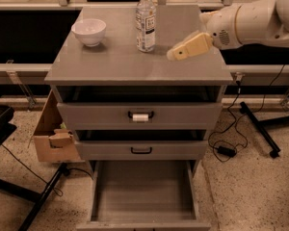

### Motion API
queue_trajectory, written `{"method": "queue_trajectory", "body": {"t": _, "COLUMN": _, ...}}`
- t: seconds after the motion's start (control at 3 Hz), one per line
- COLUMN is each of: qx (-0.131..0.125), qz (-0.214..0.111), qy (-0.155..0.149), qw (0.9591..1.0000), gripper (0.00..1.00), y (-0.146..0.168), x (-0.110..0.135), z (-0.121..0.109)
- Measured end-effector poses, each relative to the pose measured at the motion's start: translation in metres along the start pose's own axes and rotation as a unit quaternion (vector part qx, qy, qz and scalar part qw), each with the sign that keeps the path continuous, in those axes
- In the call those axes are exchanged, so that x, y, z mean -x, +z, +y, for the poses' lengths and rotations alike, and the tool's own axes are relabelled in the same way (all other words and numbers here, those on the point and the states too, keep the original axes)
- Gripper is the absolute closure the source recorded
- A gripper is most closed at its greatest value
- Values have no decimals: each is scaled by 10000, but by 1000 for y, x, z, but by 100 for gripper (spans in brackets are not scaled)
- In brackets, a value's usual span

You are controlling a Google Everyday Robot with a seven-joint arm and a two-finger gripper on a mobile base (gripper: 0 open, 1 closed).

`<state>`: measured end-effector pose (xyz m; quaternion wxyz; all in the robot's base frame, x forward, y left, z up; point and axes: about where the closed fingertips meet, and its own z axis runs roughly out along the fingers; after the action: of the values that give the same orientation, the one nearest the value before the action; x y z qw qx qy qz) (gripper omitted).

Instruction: Place blue plastic bottle into bottom drawer

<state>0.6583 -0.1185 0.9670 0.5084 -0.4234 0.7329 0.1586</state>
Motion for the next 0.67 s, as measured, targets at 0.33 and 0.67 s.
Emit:
{"method": "queue_trajectory", "body": {"t": 0.33, "qx": 18, "qz": 44, "qy": -25, "qw": 10000, "gripper": 0, "y": -1, "x": -1, "z": 1}}
{"method": "queue_trajectory", "body": {"t": 0.67, "qx": 8, "qz": -92, "qy": 9, "qw": 10000, "gripper": 0, "y": 16, "x": -3, "z": 0}}
